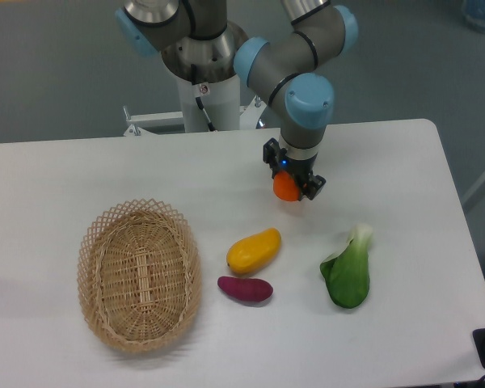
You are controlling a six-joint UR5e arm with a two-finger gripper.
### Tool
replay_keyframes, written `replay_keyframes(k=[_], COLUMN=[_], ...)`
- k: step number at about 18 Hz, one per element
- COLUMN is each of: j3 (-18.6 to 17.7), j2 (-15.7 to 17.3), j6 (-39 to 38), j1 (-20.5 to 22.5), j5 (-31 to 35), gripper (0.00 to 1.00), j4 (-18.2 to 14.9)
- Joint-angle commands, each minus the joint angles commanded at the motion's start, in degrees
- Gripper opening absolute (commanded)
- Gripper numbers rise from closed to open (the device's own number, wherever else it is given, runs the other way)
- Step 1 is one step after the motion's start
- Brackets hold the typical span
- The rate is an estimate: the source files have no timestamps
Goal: Place the orange on the table
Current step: 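Carry the orange toward the mango and lower it to the table, then open the gripper to release the orange and raise away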
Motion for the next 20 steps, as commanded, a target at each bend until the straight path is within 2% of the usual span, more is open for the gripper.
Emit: replay_keyframes(k=[5, 8, 9, 13, 14, 20], j3=[-0.1, -0.1, -0.2, -0.2, -0.1, 1.8], j2=[-0.1, -0.4, -0.4, -0.4, -0.4, -0.1], j6=[0.0, 0.0, 0.0, -0.1, -0.1, 0.0], j1=[-0.4, -0.5, -0.6, -0.9, -0.9, -0.4], j5=[-0.2, -0.2, -0.1, -0.1, -0.1, -1.0], gripper=[0.65, 0.77, 0.85, 0.94, 1.00, 1.00], j4=[0.0, 0.0, 0.0, 0.0, 0.0, -0.3])
